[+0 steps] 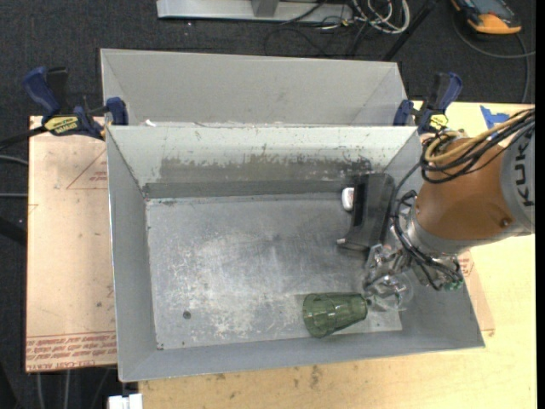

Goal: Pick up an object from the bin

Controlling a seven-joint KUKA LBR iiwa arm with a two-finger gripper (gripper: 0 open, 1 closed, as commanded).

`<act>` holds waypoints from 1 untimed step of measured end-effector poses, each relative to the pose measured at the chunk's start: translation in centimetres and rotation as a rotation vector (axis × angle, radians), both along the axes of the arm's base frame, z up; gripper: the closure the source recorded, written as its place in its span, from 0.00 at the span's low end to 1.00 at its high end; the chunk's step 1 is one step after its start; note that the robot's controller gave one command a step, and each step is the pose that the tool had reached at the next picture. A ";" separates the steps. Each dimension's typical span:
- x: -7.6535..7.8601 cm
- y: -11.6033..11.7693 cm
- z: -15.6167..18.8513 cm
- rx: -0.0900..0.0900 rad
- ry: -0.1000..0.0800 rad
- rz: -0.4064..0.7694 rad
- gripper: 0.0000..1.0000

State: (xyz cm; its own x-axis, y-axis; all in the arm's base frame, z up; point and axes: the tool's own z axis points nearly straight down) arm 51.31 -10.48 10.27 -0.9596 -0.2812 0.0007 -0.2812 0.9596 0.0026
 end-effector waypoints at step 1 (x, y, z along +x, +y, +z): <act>-1.1 0.2 2.4 -0.002 -0.002 0.109 1.00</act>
Offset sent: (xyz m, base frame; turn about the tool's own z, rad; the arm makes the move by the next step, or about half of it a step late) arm -0.0210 -0.0206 0.0370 -0.0689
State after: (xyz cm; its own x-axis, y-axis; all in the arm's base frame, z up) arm 50.19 -10.29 12.65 -0.9235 -0.3837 -0.0008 -0.3837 0.9235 0.0003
